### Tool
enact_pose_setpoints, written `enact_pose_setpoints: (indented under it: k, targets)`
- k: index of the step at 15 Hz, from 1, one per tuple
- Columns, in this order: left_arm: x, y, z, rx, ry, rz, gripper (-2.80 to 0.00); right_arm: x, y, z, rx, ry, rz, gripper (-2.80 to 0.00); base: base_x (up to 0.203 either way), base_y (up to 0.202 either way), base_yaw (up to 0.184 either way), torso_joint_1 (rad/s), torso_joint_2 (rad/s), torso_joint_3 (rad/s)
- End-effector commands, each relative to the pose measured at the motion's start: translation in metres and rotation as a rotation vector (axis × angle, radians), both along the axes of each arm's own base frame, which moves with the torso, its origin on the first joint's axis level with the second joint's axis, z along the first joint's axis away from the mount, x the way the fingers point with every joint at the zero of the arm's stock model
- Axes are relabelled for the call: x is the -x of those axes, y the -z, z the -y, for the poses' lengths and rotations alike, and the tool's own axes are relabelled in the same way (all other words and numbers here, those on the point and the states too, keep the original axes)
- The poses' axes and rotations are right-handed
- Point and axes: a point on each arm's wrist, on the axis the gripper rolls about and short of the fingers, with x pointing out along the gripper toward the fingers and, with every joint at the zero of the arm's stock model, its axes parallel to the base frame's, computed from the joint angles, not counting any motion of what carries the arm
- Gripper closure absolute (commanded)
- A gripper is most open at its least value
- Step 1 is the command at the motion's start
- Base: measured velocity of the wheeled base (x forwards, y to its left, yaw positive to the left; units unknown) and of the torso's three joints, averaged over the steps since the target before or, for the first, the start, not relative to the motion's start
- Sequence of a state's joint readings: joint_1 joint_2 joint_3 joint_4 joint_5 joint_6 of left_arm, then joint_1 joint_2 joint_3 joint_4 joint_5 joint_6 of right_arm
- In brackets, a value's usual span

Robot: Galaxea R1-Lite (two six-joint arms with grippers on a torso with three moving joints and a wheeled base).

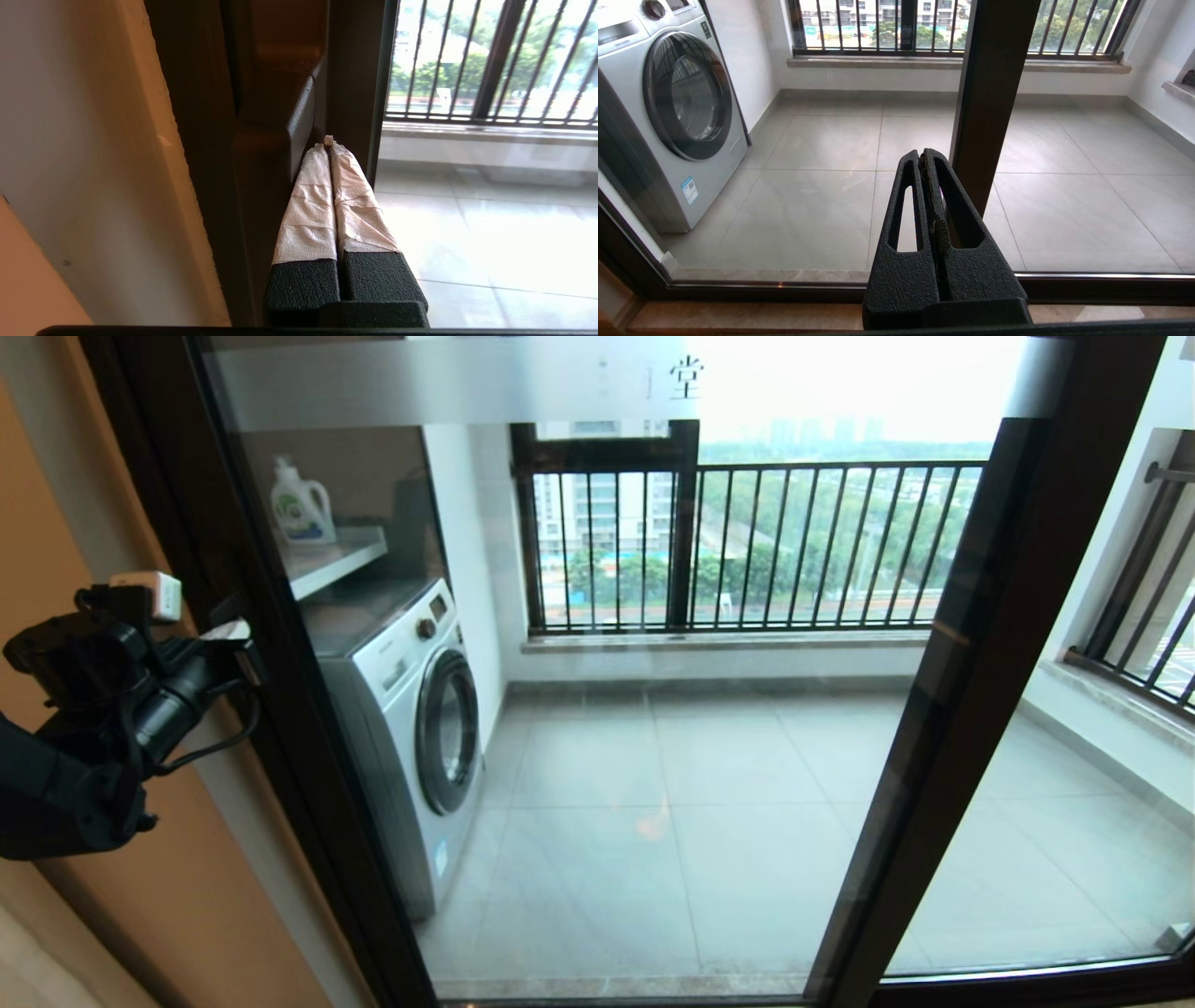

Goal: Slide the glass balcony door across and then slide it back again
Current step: Close the slid door

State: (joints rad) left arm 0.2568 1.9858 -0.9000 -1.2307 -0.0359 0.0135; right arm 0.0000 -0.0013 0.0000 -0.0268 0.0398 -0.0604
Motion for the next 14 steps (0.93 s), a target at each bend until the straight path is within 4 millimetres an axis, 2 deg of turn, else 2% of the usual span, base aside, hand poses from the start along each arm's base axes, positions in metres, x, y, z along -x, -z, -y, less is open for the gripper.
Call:
enact_pose_setpoints:
  k: [1, 5, 9, 10, 14]
  targets:
    - [0.013, -0.020, 0.005, 0.010, 0.054, 0.062, 0.00, -0.001, 0.003, 0.000, 0.001, 0.000, -0.013, 0.00, 0.000, 0.000, 0.000, 0.000, 0.00, 0.000]
    - [0.026, -0.053, 0.007, -0.015, 0.081, 0.154, 0.00, -0.001, 0.003, 0.000, 0.001, -0.002, -0.012, 0.00, 0.000, 0.000, 0.000, 0.000, 0.00, 0.000]
    - [0.056, -0.091, 0.013, -0.017, 0.096, 0.206, 0.00, -0.001, 0.003, 0.000, 0.001, -0.001, -0.011, 0.00, 0.000, 0.000, 0.000, 0.000, 0.00, 0.000]
    - [0.059, -0.092, 0.014, -0.007, 0.107, 0.180, 0.00, -0.001, 0.003, 0.000, 0.001, 0.000, -0.012, 0.00, 0.000, 0.000, 0.000, 0.000, 0.00, 0.000]
    - [0.048, -0.071, 0.001, 0.016, 0.085, 0.113, 0.00, -0.001, 0.003, 0.000, 0.001, -0.002, -0.012, 0.00, 0.000, 0.000, 0.000, 0.000, 0.00, 0.000]
